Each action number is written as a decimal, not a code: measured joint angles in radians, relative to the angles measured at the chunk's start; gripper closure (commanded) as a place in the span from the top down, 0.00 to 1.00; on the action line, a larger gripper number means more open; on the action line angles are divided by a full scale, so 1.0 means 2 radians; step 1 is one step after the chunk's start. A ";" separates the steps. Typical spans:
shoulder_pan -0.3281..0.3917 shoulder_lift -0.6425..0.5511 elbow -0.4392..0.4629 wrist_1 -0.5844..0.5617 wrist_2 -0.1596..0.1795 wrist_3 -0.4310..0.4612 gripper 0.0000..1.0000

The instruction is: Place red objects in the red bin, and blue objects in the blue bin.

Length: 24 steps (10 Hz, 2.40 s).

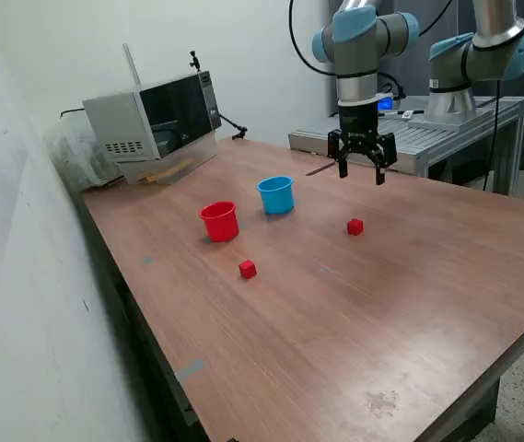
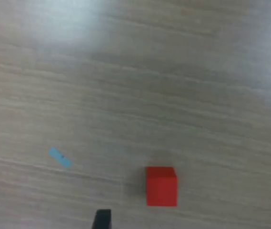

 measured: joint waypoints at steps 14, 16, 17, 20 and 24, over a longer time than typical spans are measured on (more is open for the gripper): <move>-0.006 0.087 -0.022 -0.052 0.008 -0.002 0.00; -0.011 0.088 -0.021 -0.053 0.014 -0.002 0.00; -0.013 0.089 -0.021 -0.053 0.016 -0.002 0.00; -0.014 0.089 -0.021 -0.051 0.017 -0.016 0.00; -0.018 0.032 -0.015 -0.034 0.016 -0.027 0.00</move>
